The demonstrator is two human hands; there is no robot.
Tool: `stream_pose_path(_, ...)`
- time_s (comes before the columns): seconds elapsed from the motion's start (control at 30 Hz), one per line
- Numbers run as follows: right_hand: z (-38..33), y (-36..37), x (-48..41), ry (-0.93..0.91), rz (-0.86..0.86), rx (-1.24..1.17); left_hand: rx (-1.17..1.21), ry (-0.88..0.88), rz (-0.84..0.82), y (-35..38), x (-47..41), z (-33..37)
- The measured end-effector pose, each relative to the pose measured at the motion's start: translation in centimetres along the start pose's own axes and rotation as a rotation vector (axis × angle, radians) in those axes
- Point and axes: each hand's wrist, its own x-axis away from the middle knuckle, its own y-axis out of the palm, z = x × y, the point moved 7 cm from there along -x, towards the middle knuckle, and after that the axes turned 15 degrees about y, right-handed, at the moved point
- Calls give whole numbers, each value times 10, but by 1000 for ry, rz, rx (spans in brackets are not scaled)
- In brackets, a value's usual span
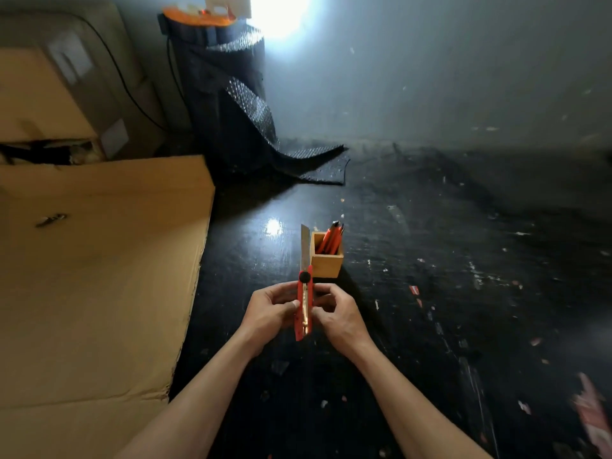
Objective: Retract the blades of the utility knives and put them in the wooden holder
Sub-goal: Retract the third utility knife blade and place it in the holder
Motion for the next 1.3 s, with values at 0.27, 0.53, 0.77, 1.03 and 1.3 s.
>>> stream_pose_path(0.27, -114, -56, -2, -258, 78, -85, 64, 197, 16, 26, -46, 108)
stream_pose_path(0.53, -215, -106, 8, -512, 361, 182, 57, 349, -14, 56, -68, 187)
stream_pose_path(0.77, -243, -118, 9, -562, 377, 235, 60, 446, 8, 65, -76, 223)
stream_pose_path(1.03, -230, -114, 13, -546, 290, 228, 157, 402, -5, 60, -83, 232)
stream_pose_path(1.3, -213, -112, 19, -520, 291, 232, 70, 425, 12, 63, -86, 238)
